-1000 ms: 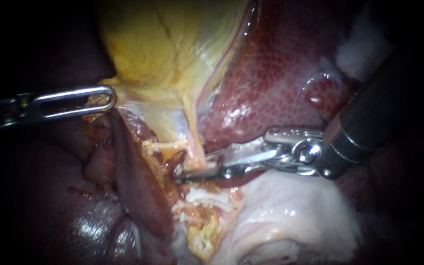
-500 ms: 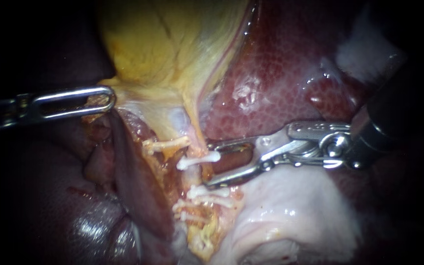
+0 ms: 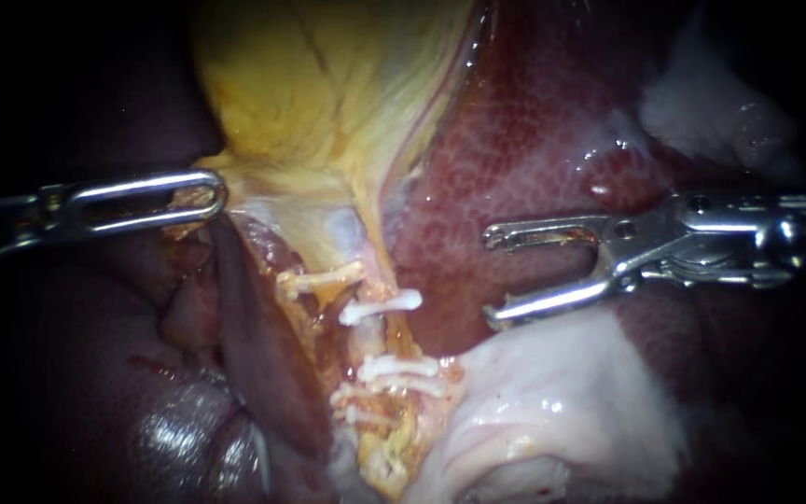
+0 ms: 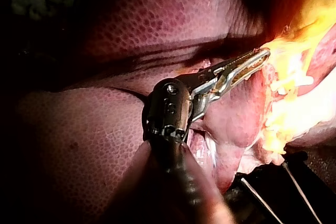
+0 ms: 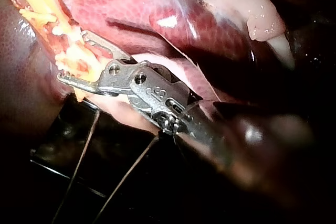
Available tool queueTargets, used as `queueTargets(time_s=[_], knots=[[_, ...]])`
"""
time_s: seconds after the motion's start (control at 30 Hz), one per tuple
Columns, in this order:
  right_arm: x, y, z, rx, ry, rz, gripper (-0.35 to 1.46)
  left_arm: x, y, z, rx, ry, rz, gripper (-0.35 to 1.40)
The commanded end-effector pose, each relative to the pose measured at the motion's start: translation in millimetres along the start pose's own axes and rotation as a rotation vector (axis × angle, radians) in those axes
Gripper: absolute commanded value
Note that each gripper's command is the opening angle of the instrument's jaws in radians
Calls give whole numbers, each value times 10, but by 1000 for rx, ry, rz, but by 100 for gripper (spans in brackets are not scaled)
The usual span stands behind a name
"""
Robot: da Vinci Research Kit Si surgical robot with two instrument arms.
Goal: Going back third clip right tube
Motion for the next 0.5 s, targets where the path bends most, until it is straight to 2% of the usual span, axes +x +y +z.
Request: queueTargets(time_s=[0.03, 0.17, 0.3, 0.37, 0.5], knots=[[0, 0, -1, 2, 0, 0, 60, 7, 0, 9, 7, 10, 6, -35], [0, 0, -2, 5, -1, 0, 60, 26, -2, 42, 30, 33, 15, -35], [0, -1, -2, 5, -1, 0, 60, 33, -6, 74, 46, 48, 18, -35], [0, -1, -2, 5, -1, 0, 60, 36, -9, 86, 55, 51, 20, -35], [0, -2, -2, 9, -1, 0, 60, 40, -11, 94, 61, 57, 22, -35]])
